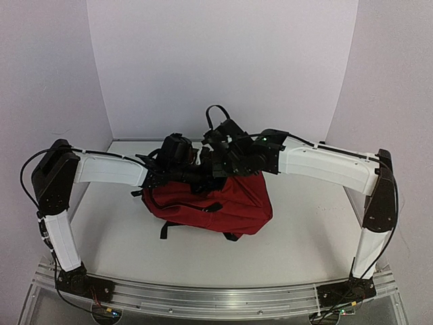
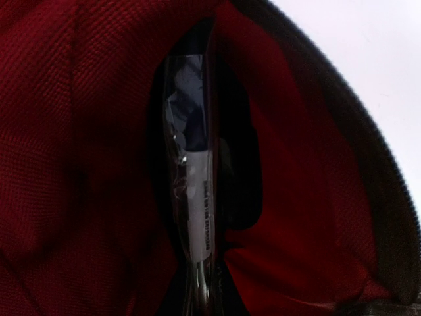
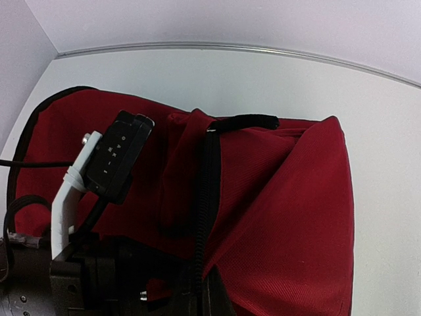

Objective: Pack the student bag
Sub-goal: Place the stationery in the student bag.

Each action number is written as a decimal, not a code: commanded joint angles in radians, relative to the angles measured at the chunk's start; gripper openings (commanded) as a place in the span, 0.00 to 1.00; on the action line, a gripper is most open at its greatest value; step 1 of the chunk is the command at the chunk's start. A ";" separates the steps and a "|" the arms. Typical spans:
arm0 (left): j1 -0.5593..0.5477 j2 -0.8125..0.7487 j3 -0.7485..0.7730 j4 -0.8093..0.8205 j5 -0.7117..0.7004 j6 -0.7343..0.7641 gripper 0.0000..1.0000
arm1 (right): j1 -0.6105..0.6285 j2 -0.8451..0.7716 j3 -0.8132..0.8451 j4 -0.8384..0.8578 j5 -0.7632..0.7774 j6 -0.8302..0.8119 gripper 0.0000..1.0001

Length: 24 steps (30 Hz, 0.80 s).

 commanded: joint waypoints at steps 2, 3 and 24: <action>-0.031 -0.028 0.057 -0.052 -0.060 0.110 0.09 | 0.020 -0.071 -0.026 0.214 -0.005 0.022 0.00; -0.031 -0.056 0.057 -0.088 -0.090 0.150 0.13 | 0.015 -0.084 -0.054 0.214 0.002 0.033 0.00; -0.030 -0.056 0.245 -0.428 -0.605 0.468 0.85 | -0.054 -0.240 -0.335 0.364 -0.158 0.113 0.00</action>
